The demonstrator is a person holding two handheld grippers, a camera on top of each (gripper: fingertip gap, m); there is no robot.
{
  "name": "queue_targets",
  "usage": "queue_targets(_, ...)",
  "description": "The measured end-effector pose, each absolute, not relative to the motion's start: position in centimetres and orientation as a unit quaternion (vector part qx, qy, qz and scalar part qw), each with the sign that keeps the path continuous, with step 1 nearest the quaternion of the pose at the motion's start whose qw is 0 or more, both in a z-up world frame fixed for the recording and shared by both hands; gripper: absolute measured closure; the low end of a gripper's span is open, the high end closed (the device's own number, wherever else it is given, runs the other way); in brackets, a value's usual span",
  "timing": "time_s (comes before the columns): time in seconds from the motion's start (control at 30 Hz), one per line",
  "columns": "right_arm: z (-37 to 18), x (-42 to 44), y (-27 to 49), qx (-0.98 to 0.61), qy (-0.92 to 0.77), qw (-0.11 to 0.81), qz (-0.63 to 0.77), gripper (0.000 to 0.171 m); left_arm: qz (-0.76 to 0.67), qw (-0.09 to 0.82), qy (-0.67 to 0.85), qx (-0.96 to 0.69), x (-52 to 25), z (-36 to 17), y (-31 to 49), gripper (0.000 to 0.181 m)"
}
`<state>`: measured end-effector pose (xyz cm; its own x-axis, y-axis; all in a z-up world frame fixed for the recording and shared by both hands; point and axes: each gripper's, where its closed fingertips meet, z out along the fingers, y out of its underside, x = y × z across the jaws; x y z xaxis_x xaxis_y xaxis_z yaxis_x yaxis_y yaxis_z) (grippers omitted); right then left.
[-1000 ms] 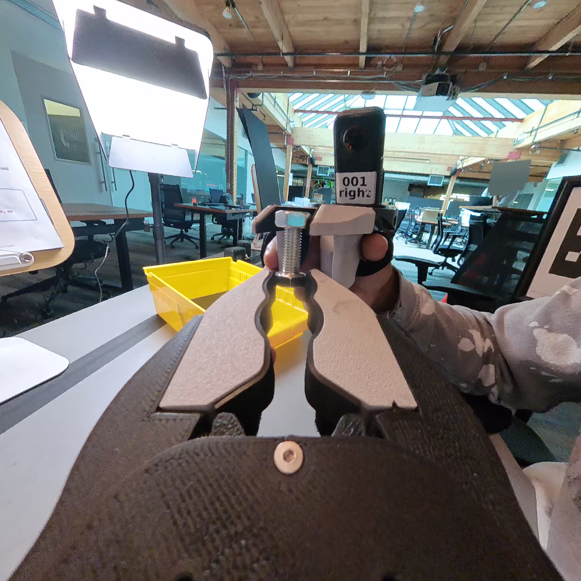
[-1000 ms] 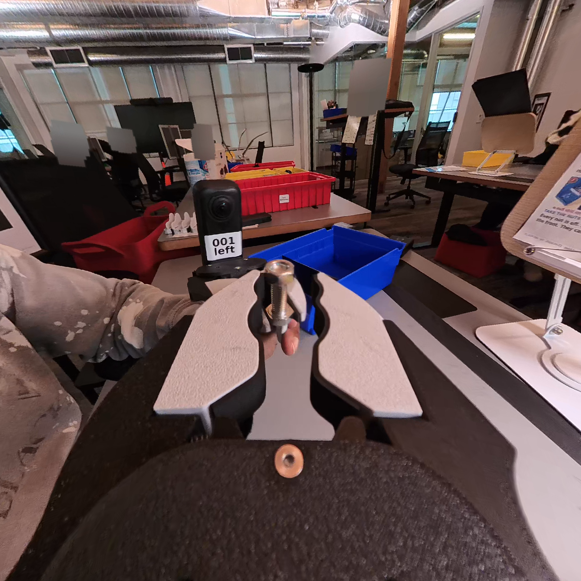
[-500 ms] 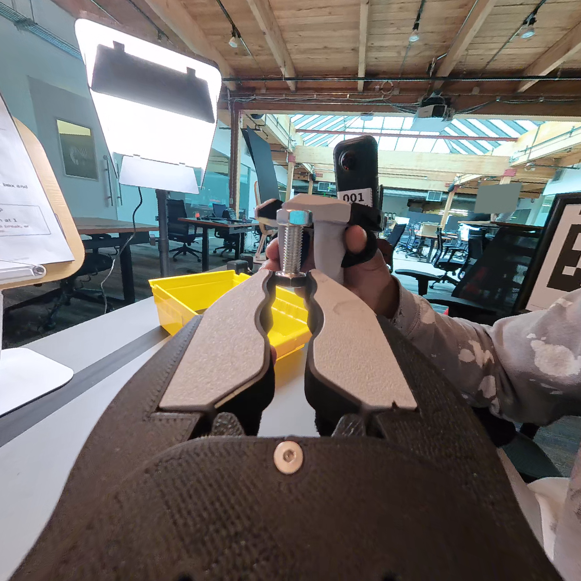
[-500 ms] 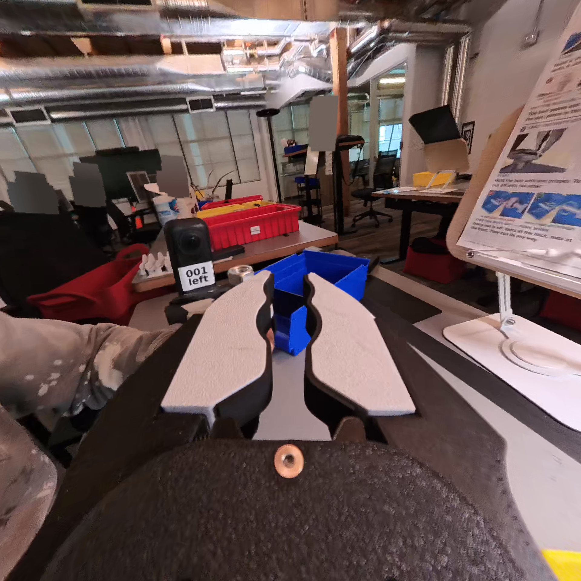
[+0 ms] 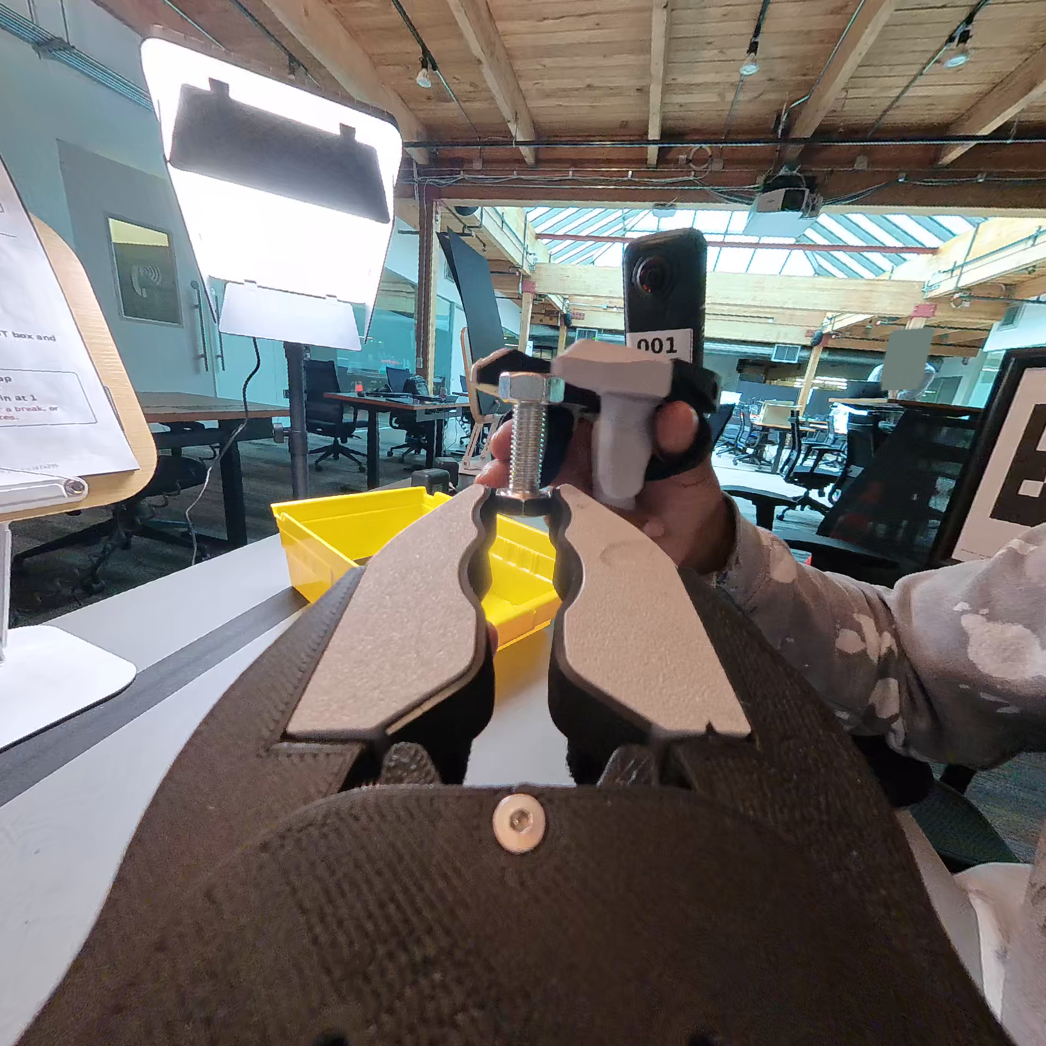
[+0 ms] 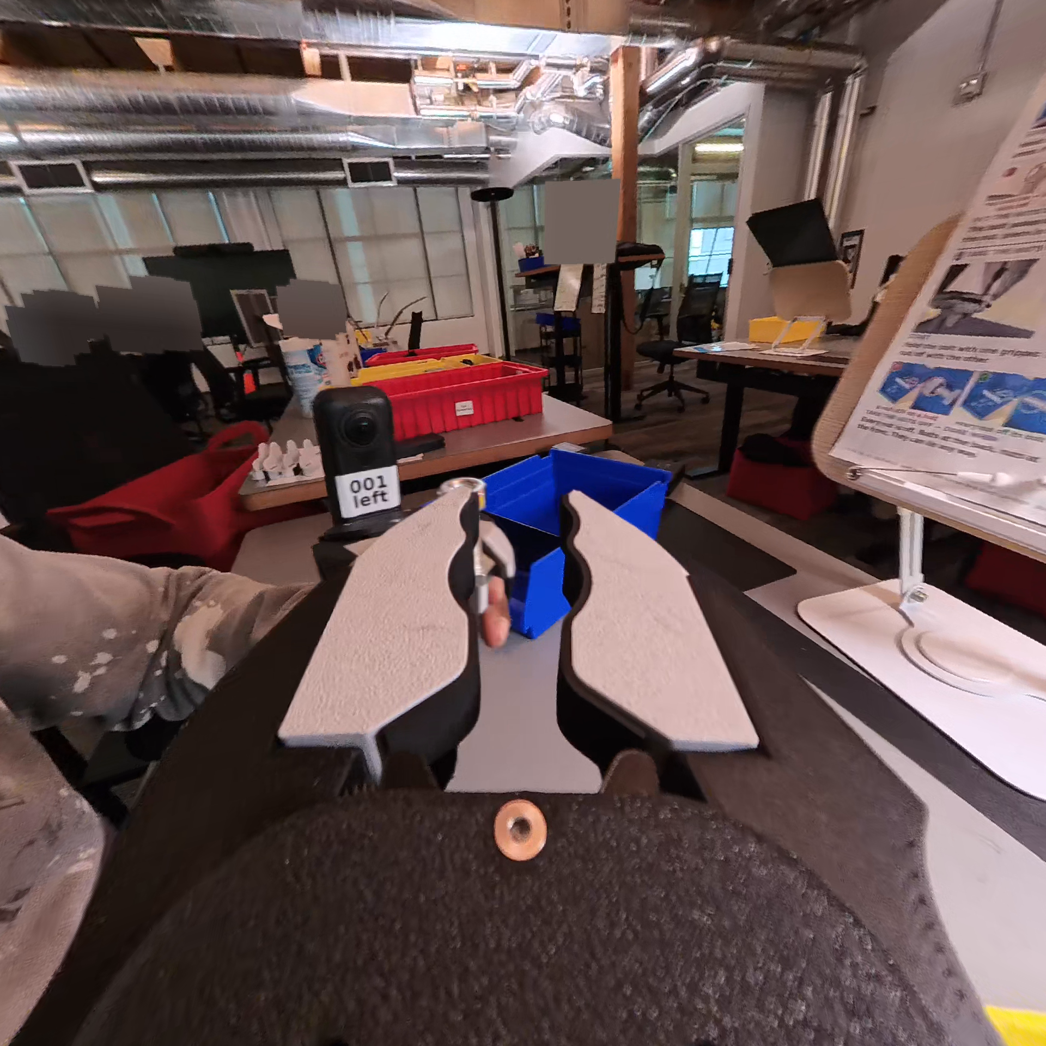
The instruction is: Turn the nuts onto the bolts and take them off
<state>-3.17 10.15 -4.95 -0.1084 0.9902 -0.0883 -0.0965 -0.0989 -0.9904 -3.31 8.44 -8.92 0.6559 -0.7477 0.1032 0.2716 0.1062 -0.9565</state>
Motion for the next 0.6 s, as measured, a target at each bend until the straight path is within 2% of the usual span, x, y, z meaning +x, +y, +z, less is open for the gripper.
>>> queue_targets(0.07, -5.3, -3.8, 8.9, -0.462, -0.493, 0.460, 0.576, 0.139, -0.358, 0.711, 0.212, -0.567, -3.1, -9.1, 8.5, 0.163)
queue_targets(0.17, -5.7, -4.1, 8.8, -0.460, -0.499, 0.468, 0.566, 0.139, -0.363, 0.711, 0.211, -0.564, -3.1, -9.0, 8.3, 0.163)
queue_targets(0.23, -5.5, -3.7, 10.3, -0.483, -0.471, 0.474, 0.565, 0.154, -0.367, 0.715, 0.209, -0.558, -3.4, -8.6, 8.2, 0.163)
queue_targets(0.27, -5.3, -3.4, 10.8, -0.485, -0.462, 0.481, 0.565, 0.155, -0.363, 0.717, 0.210, -0.557, -3.5, -8.5, 8.2, 0.163)
queue_targets(0.47, -5.1, -3.8, 8.7, -0.458, -0.493, 0.465, 0.575, 0.140, -0.363, 0.711, 0.208, -0.566, -3.3, -9.0, 8.5, 0.163)
queue_targets(0.6, -5.7, -4.3, 7.9, -0.461, -0.511, 0.459, 0.563, 0.138, -0.360, 0.708, 0.217, -0.568, -2.8, -9.3, 8.4, 0.163)
